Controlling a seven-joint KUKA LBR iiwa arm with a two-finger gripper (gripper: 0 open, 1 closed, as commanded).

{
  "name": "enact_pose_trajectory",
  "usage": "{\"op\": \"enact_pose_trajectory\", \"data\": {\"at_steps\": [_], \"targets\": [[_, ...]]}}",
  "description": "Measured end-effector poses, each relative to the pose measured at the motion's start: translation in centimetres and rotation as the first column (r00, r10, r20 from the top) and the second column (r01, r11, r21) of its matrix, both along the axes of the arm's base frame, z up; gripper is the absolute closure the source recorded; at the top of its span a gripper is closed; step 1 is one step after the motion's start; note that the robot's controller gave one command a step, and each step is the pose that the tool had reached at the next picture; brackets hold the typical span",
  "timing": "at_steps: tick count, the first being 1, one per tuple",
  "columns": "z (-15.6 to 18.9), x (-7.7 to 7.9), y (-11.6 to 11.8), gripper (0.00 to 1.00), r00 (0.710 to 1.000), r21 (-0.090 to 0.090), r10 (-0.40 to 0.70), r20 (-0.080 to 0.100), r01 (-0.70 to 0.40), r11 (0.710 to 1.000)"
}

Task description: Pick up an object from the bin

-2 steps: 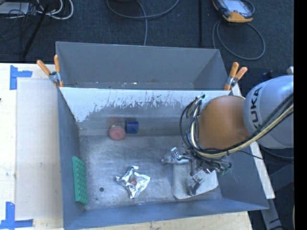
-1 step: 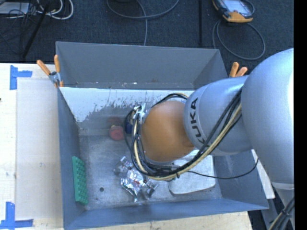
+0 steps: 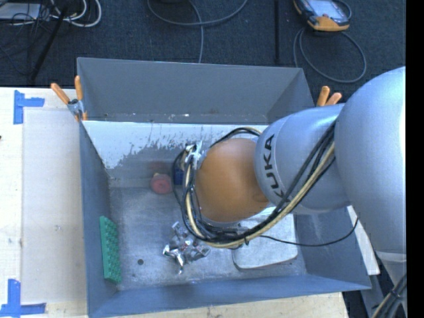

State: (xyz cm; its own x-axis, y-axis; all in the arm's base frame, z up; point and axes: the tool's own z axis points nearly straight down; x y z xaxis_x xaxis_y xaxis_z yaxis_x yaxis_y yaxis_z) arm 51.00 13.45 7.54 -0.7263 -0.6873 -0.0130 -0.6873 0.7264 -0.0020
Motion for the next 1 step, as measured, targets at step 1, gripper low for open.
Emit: {"op": "enact_pose_trajectory", "data": {"at_steps": [1], "targets": [[11.42,-1.72,1.38,1.0,0.999,-0.005,0.053,-0.005,-0.053,0.999]]}}
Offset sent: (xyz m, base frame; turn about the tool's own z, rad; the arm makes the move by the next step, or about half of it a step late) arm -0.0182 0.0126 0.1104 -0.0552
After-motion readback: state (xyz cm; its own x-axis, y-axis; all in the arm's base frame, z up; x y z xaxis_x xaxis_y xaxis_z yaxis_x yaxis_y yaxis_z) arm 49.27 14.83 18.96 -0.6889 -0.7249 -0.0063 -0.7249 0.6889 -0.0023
